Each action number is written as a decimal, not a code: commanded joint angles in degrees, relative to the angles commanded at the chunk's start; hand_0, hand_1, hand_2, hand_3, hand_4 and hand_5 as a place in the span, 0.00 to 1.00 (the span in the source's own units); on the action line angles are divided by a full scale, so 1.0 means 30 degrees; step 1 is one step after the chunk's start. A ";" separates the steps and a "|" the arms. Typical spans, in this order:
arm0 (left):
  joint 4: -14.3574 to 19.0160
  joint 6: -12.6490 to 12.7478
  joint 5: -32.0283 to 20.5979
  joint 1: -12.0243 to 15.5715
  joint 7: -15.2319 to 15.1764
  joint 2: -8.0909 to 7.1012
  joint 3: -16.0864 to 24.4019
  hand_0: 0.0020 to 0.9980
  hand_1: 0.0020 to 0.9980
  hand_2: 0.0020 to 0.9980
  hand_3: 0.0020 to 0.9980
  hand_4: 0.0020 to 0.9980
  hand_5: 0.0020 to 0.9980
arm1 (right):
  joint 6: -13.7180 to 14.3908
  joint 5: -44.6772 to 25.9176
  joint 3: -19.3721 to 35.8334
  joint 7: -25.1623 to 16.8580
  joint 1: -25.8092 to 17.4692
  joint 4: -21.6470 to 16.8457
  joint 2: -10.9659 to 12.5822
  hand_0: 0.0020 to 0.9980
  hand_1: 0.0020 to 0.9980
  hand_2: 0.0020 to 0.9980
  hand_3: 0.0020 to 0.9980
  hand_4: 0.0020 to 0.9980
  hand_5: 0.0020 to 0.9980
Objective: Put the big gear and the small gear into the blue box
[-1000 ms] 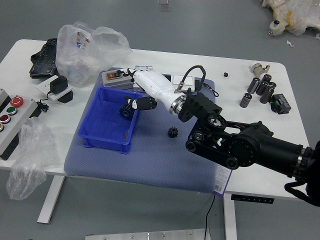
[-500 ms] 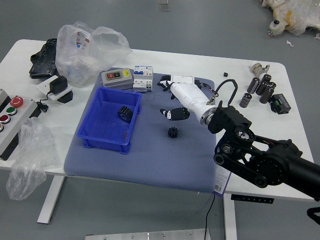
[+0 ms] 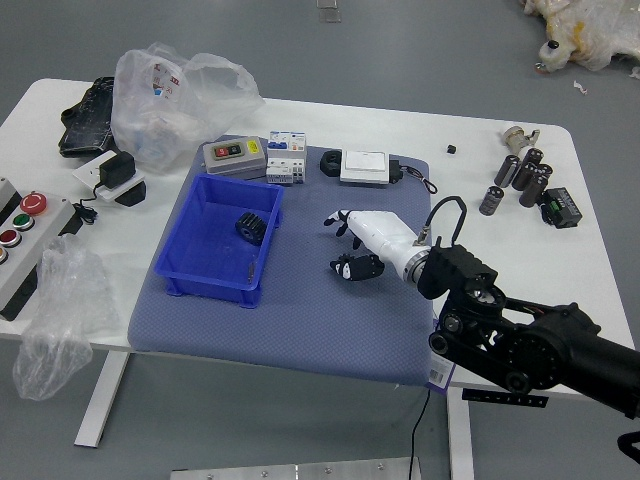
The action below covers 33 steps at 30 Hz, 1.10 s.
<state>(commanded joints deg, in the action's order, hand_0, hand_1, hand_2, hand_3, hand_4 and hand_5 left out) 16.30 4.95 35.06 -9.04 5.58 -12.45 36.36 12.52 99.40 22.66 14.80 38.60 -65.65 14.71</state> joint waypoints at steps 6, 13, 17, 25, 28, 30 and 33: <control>-0.0004 0.0000 0.0015 0.0030 -0.0006 -0.0001 0.0017 0.66 0.64 0.64 0.71 0.71 0.44 | -0.0231 -0.0163 -0.0068 0.0040 -0.0245 -0.0297 0.0326 0.36 0.44 0.59 0.78 0.77 0.23; -0.0015 0.0001 -0.0002 0.0036 -0.0060 0.0000 0.0003 0.66 0.64 0.64 0.71 0.71 0.44 | 0.0270 -0.0805 -0.0316 -0.0300 -0.0412 -0.0626 0.0534 0.34 0.41 0.50 0.68 0.58 0.17; -0.0019 -0.0001 -0.0010 0.0021 -0.0089 0.0004 -0.0015 0.66 0.64 0.64 0.72 0.71 0.44 | 0.0698 -0.1063 -0.0414 -0.0480 -0.0429 -0.0660 0.0556 0.30 0.37 0.36 0.45 0.29 0.10; -0.0018 0.0006 -0.0048 -0.0018 -0.0120 -0.0018 -0.0047 0.66 0.64 0.64 0.72 0.71 0.45 | 0.0856 -0.0999 -0.0621 -0.0487 -0.0442 -0.0492 0.0592 0.29 0.36 0.34 0.42 0.24 0.05; -0.0013 0.0011 -0.0082 -0.0025 -0.0124 -0.0015 -0.0062 0.66 0.64 0.64 0.72 0.71 0.46 | 0.0904 -0.0899 -0.0657 -0.0530 -0.0328 -0.0516 0.0667 0.30 0.36 0.34 0.42 0.23 0.02; -0.0011 0.0013 -0.0076 -0.0028 -0.0116 -0.0017 -0.0050 0.66 0.64 0.64 0.72 0.71 0.46 | 0.0906 -0.0892 -0.0628 -0.0552 -0.0079 -0.0717 0.0791 0.30 0.36 0.34 0.42 0.23 0.02; -0.0007 0.0012 -0.0059 -0.0033 -0.0106 -0.0030 -0.0032 0.66 0.64 0.64 0.72 0.71 0.46 | 0.0881 -0.0977 -0.0586 -0.0557 0.0552 -0.1194 0.1008 0.30 0.36 0.34 0.42 0.23 0.03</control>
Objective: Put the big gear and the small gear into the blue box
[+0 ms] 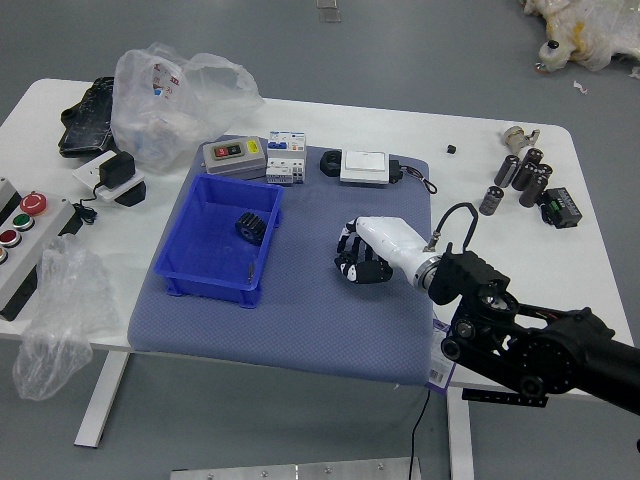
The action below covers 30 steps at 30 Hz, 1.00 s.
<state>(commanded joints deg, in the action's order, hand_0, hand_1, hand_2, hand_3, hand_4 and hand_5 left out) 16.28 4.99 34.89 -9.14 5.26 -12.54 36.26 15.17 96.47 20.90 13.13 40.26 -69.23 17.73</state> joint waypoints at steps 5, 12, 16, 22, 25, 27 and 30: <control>0.0013 -0.0009 0.0111 -0.0003 0.0063 -0.0019 0.0094 0.66 0.64 0.64 0.72 0.71 0.46 | -0.0024 -0.0181 -0.0250 0.0014 0.1517 -0.0448 -0.0093 0.30 0.36 0.34 0.42 0.23 0.03; 0.0047 -0.0027 0.0318 -0.0036 0.0194 -0.0071 0.0254 0.67 0.64 0.64 0.74 0.73 0.49 | 0.0005 -0.0151 -0.1442 -0.0100 0.3978 -0.0725 -0.1451 0.35 0.39 0.36 0.42 0.26 0.02; 0.0063 -0.0041 0.0423 -0.0060 0.0249 -0.0092 0.0326 0.67 0.64 0.64 0.74 0.73 0.49 | 0.0257 -0.0514 -0.2417 -0.0459 0.5212 -0.0190 -0.2553 0.35 0.39 0.36 0.42 0.26 0.02; 0.0105 -0.0067 0.0771 -0.0054 0.0462 -0.0103 0.0636 0.66 0.64 0.64 0.74 0.73 0.50 | 0.0692 -0.1776 -0.3578 -0.1113 0.6091 0.1594 -0.3923 0.38 0.42 0.36 0.43 0.28 0.02; 0.0129 -0.0078 0.0964 -0.0060 0.0580 -0.0123 0.0813 0.67 0.64 0.64 0.74 0.73 0.50 | 0.0876 -0.1970 -0.3830 -0.1210 0.6346 0.2074 -0.4336 0.40 0.44 0.39 0.44 0.32 0.00; 0.0136 -0.0086 0.1022 -0.0088 0.0601 -0.0135 0.0846 0.67 0.64 0.64 0.74 0.73 0.50 | 0.1006 -0.2025 -0.3941 -0.1244 0.6493 0.2349 -0.4586 0.40 0.44 0.39 0.44 0.32 0.00; 0.0136 -0.0092 0.1014 -0.0134 0.0576 -0.0137 0.0811 0.67 0.64 0.64 0.74 0.73 0.50 | 0.1181 -0.2133 -0.4057 -0.1290 0.6616 0.2632 -0.4800 0.50 0.63 0.67 0.66 0.25 0.09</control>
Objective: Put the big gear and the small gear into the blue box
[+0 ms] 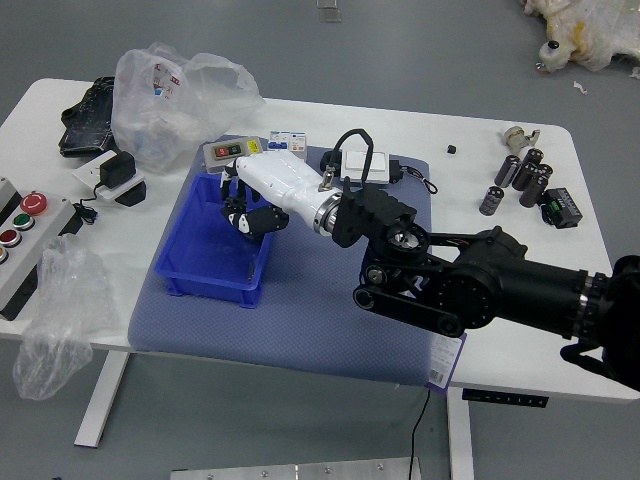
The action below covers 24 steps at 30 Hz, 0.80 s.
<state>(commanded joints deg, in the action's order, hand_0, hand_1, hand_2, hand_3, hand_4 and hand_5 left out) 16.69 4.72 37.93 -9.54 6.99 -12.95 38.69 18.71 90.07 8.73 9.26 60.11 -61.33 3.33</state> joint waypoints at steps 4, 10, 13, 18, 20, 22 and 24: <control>0.0005 -0.0008 -0.0026 -0.0047 -0.0026 0.0020 -0.0058 0.67 0.64 0.64 0.74 0.73 0.50 | 0.0162 -0.0570 -0.0008 -0.0070 0.0029 0.0253 -0.0032 0.50 0.63 0.67 0.66 0.25 0.09; 0.0008 -0.0004 -0.0057 -0.0082 -0.0081 0.0033 -0.0133 0.67 0.64 0.64 0.74 0.73 0.50 | 0.0191 -0.0834 0.0434 0.0109 -0.0083 0.0337 0.0066 0.79 0.91 0.98 1.00 0.63 0.21; -0.0005 0.0001 -0.0216 -0.0095 -0.0190 0.0049 -0.0307 0.67 0.64 0.64 0.74 0.73 0.51 | 0.0207 -0.0777 0.0675 0.0174 -0.0148 0.0376 0.0153 0.82 0.93 0.99 1.00 0.68 0.25; -0.0007 0.0003 -0.0290 -0.0045 -0.0219 0.0069 -0.0382 0.67 0.64 0.64 0.74 0.73 0.51 | 0.0267 -0.0750 0.0820 0.0172 -0.0311 0.0234 0.0344 0.82 0.93 0.99 1.00 0.68 0.25; -0.0007 0.0000 -0.0269 -0.0020 -0.0203 0.0079 -0.0365 0.67 0.64 0.64 0.74 0.73 0.51 | 0.0362 -0.0738 0.0912 0.0118 -0.0437 -0.0021 0.0455 0.82 0.91 0.95 1.00 0.71 0.29; -0.0012 0.0000 -0.0279 -0.0008 -0.0217 0.0085 -0.0382 0.67 0.64 0.64 0.74 0.73 0.51 | 0.0453 -0.0709 0.1043 0.0073 -0.0574 -0.0269 0.0582 0.82 0.91 0.95 1.00 0.71 0.29; -0.0020 0.0001 -0.0312 -0.0006 -0.0251 0.0092 -0.0419 0.67 0.64 0.64 0.74 0.73 0.51 | 0.0525 -0.0646 0.1277 0.0040 -0.0752 -0.0542 0.0762 0.82 0.91 0.95 1.00 0.71 0.29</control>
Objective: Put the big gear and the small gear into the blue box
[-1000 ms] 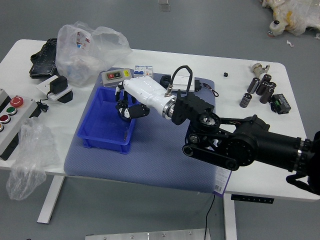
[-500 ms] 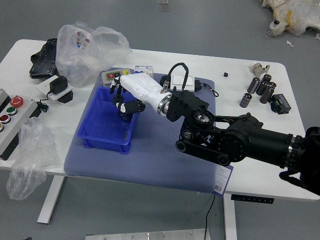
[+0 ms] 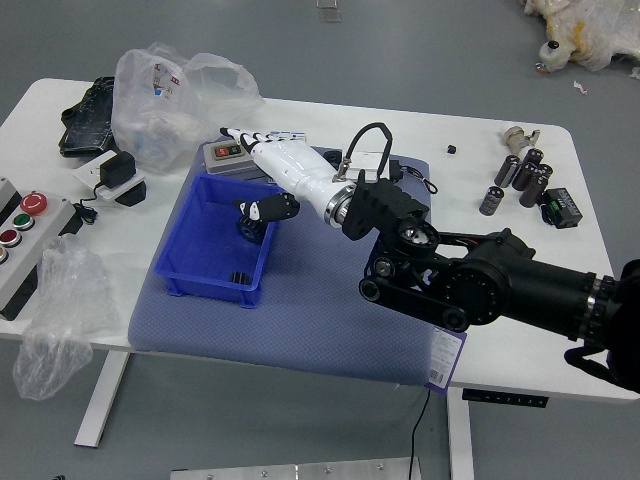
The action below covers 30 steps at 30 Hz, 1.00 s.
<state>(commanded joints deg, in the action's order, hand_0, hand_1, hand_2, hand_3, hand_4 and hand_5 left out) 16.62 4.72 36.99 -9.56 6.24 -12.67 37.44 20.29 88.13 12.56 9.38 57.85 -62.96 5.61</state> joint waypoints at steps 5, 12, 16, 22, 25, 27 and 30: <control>-0.0014 -0.0007 -0.0021 0.0022 -0.0015 0.0037 -0.0013 0.67 0.64 0.64 0.74 0.73 0.51 | 0.0252 0.0392 0.1373 -0.0157 -0.0866 -0.0908 0.0801 0.80 0.88 0.91 0.96 0.69 0.28; -0.0031 -0.0016 0.0146 0.0009 0.0051 0.0016 0.0132 0.67 0.64 0.64 0.74 0.73 0.51 | 0.0932 0.0858 0.4091 -0.1067 -0.3087 -0.2088 0.2266 0.78 0.86 0.89 0.94 0.69 0.29; -0.0022 -0.0119 0.0560 -0.0109 0.0167 0.0060 0.0296 0.67 0.64 0.64 0.74 0.73 0.51 | 0.1589 0.0662 0.5735 -0.2081 -0.4015 -0.2195 0.2668 0.70 0.78 0.84 0.93 0.67 0.27; -0.0020 -0.0243 0.0970 -0.0316 0.0289 0.0017 0.0474 0.67 0.64 0.64 0.74 0.73 0.51 | 0.2292 0.0961 0.8063 -0.3031 -0.5623 -0.2569 0.3268 0.70 0.77 0.82 0.89 0.67 0.29; -0.0043 -0.0246 0.0985 -0.0421 0.0230 -0.0136 0.0432 0.67 0.64 0.64 0.74 0.74 0.51 | 0.2447 0.1045 0.9260 -0.3278 -0.6668 -0.2741 0.3674 0.69 0.76 0.82 0.88 0.67 0.29; -0.0055 -0.0258 0.1035 -0.0466 0.0214 -0.0223 0.0433 0.67 0.64 0.64 0.74 0.74 0.51 | 0.2504 0.1055 1.0059 -0.3388 -0.7340 -0.2909 0.3896 0.69 0.76 0.82 0.88 0.67 0.29; -0.0073 -0.0297 0.1123 -0.0532 0.0186 -0.0322 0.0412 0.67 0.64 0.64 0.74 0.74 0.51 | 0.2560 0.1146 1.1367 -0.3550 -0.8475 -0.3352 0.4206 0.69 0.76 0.81 0.87 0.66 0.28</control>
<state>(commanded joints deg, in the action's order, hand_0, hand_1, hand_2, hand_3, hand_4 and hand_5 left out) 16.41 3.83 40.36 -11.15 6.80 -13.64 38.67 27.96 91.57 46.66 -1.27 32.42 -73.02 18.23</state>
